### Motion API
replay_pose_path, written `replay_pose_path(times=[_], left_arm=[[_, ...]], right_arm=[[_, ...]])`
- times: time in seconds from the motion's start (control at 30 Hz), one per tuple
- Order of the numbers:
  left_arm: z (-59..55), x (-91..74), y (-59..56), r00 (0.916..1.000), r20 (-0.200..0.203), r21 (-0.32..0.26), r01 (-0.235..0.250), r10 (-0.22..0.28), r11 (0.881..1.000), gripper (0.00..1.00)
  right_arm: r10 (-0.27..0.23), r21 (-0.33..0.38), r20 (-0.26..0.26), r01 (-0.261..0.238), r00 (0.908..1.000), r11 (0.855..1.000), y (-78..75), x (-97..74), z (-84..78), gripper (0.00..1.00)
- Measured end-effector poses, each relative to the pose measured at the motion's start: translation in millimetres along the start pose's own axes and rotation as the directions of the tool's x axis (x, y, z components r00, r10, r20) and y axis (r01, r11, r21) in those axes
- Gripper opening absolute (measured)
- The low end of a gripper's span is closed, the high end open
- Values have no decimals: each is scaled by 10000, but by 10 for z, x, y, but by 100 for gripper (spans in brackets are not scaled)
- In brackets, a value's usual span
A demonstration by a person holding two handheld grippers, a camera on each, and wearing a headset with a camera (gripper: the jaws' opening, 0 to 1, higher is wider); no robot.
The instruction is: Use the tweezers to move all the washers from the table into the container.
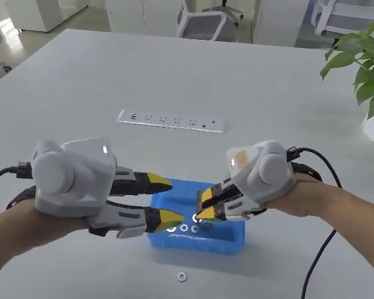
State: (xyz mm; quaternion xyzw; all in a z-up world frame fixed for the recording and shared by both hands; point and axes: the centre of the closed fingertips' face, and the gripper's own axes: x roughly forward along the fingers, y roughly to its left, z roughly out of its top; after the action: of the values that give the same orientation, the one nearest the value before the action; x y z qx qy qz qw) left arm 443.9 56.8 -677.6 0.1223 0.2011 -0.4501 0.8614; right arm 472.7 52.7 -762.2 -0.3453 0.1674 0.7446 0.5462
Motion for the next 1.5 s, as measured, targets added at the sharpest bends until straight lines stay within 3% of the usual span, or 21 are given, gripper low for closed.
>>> replay_pose_path(times=[0.57, 1.07, 1.5], left_arm=[[29, 249, 84, 9999, -125, 610, 125, -117, 9981, 15], [16, 386, 94, 9985, -318, 1281, 477, -440, 9906, 6], [36, 407, 75, 9978, -396, 1616, 586, -529, 9851, 5]], right_arm=[[14, -76, -42, -14, 10000, 10000, 8, 18, 17, 8], [-7, -106, -82, 7, 10000, 9999, 15, 8, 3, 8], [-70, -401, -320, 57, 9995, 9992, 9, -6, -4, 11]])
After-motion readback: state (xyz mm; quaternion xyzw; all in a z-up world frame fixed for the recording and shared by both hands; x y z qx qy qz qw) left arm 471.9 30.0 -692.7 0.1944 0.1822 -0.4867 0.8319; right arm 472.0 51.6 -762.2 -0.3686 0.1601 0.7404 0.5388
